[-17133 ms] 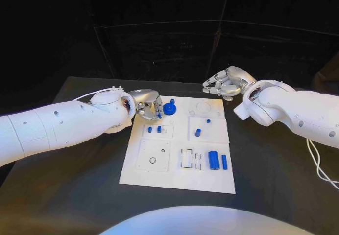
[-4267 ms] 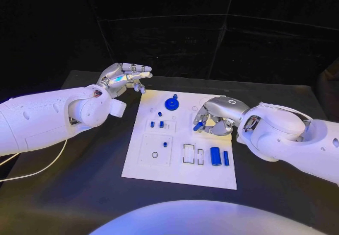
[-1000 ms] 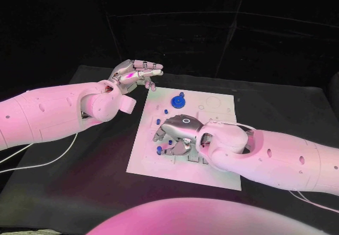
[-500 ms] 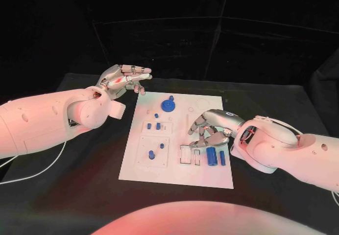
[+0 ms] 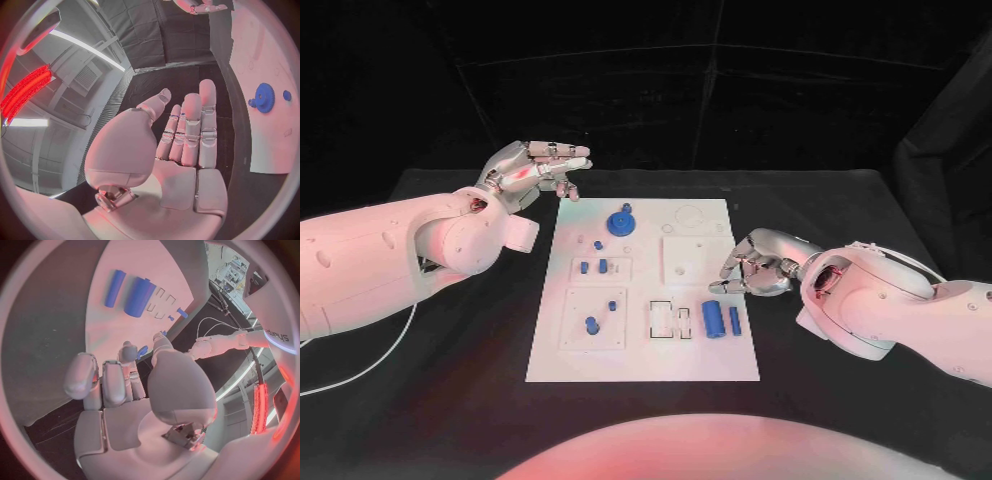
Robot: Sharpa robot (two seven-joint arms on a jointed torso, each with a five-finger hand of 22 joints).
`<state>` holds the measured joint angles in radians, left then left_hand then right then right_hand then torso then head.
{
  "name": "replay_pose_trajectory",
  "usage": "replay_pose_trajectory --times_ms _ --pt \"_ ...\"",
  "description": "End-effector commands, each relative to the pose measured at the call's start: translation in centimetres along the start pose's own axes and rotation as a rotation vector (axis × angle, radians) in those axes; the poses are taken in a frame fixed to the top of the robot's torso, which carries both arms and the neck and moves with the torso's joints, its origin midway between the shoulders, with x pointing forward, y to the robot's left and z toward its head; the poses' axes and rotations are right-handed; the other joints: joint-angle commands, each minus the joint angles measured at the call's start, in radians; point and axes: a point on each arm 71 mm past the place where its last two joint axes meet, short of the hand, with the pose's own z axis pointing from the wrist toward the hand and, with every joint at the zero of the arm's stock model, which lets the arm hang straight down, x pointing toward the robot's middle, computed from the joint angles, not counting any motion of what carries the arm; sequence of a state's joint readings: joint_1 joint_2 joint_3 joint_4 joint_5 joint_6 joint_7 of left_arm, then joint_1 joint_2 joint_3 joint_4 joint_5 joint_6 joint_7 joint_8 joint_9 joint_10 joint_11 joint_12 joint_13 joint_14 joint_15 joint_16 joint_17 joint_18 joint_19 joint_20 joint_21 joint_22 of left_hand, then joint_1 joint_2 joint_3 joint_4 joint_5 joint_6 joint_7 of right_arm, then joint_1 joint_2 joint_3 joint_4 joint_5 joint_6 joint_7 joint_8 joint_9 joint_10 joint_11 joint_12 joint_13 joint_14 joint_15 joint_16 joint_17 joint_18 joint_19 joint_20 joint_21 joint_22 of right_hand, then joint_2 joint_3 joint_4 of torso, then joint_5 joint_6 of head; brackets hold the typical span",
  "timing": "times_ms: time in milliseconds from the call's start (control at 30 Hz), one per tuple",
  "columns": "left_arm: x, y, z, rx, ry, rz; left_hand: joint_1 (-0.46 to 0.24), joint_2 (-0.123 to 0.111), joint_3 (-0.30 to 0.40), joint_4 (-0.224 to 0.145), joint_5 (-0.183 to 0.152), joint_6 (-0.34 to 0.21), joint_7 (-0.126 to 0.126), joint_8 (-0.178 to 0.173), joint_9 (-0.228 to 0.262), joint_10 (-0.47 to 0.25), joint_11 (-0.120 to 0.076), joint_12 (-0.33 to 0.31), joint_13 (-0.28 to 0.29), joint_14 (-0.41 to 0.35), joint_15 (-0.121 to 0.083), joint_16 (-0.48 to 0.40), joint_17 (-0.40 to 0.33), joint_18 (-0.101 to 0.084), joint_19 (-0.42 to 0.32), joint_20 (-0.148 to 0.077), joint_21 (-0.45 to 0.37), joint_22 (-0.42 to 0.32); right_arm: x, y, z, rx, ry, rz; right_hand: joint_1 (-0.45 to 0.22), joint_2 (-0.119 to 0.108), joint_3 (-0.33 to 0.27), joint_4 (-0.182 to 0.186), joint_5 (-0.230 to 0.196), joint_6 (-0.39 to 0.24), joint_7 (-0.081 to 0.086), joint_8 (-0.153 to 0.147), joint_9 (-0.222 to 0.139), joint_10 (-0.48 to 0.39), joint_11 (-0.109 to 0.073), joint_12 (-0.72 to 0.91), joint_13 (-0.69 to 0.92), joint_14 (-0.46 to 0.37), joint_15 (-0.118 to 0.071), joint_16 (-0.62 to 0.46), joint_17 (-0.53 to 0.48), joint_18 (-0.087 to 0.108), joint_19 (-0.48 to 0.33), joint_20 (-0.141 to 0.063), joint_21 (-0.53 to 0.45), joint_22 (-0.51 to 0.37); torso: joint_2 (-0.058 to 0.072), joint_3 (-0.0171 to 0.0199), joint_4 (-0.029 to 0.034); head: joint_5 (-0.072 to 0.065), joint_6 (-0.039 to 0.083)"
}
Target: Assemble the parts on the task board
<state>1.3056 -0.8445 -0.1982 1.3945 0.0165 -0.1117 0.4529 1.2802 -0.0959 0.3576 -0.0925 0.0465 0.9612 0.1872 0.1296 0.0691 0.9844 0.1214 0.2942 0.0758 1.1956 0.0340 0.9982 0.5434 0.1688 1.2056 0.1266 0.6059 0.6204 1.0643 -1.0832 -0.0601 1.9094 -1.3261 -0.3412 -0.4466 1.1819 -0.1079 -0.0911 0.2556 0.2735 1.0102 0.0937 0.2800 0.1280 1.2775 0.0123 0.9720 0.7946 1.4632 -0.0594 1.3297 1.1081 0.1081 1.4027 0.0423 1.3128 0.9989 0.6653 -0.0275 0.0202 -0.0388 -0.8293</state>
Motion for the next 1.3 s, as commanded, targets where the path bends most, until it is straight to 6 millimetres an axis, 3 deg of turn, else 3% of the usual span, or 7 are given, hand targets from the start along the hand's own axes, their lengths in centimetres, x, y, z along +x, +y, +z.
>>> replay_pose_trajectory --times_ms 33,200,533,1300 --pt "0.1 -0.1 0.0 0.003 0.011 -0.009 0.002 0.008 -0.004 0.0 0.002 -0.001 0.004 0.005 -0.001 -0.006 0.001 0.007 -0.001 -0.005 -0.001 0.002 -0.001 0.013 -0.004 0.003 -0.003 -0.001 0.6 -0.3 -0.1 0.07 0.031 -0.033 0.02 -0.002 -0.012 0.002 0.002 -0.01 0.0 0.009 0.003 -0.01 -0.001 0.002 0.007 0.038 -0.005 0.007 0.003 -0.009 0.002 -0.002 0.006 0.003 0.001 0.0006 -0.0003 -0.003 -0.001" --pt "0.0 0.0 0.0 0.002 0.01 -0.009 0.001 0.009 -0.005 0.001 0.002 0.0 0.004 0.006 -0.001 -0.006 0.001 0.008 -0.001 -0.006 -0.001 0.003 -0.002 0.013 -0.004 0.003 -0.004 -0.002 1.4 -0.1 -0.2 0.061 0.055 -0.063 0.039 0.002 -0.034 0.018 0.017 -0.018 -0.002 0.034 0.01 0.015 -0.002 0.067 0.094 0.043 -0.005 0.027 0.036 -0.011 0.007 -0.001 0.015 0.02 0.002 0.0007 -0.0004 -0.002 -0.003" --pt "-0.1 0.0 -0.1 -0.002 0.01 -0.009 0.001 0.009 -0.005 0.001 0.002 0.0 0.004 0.006 -0.001 -0.006 0.001 0.008 -0.001 -0.006 -0.001 0.003 -0.002 0.013 -0.004 0.003 -0.004 -0.002 2.2 0.3 -0.3 0.035 0.095 -0.124 0.047 0.022 -0.082 0.03 0.029 -0.025 -0.011 0.091 0.039 0.164 -0.011 0.368 0.476 0.073 -0.011 0.143 0.248 -0.031 0.046 -0.009 0.075 0.138 0.003 0.0001 -0.0036 -0.003 -0.01" --pt "-0.2 0.1 -0.2 -0.006 0.013 -0.011 0.001 0.009 -0.005 0.001 0.002 0.0 0.004 0.006 -0.001 -0.006 0.001 0.008 -0.001 -0.006 -0.001 0.003 -0.002 0.013 -0.004 0.003 -0.004 -0.002 4.9 0.8 0.6 0.029 0.168 -0.166 0.045 0.033 -0.094 0.031 0.028 -0.019 -0.017 0.12 0.061 0.169 -0.015 0.387 0.507 0.073 -0.014 0.152 0.263 -0.033 0.048 -0.011 0.083 0.153 0.005 -0.0006 -0.0003 -0.004 -0.017"
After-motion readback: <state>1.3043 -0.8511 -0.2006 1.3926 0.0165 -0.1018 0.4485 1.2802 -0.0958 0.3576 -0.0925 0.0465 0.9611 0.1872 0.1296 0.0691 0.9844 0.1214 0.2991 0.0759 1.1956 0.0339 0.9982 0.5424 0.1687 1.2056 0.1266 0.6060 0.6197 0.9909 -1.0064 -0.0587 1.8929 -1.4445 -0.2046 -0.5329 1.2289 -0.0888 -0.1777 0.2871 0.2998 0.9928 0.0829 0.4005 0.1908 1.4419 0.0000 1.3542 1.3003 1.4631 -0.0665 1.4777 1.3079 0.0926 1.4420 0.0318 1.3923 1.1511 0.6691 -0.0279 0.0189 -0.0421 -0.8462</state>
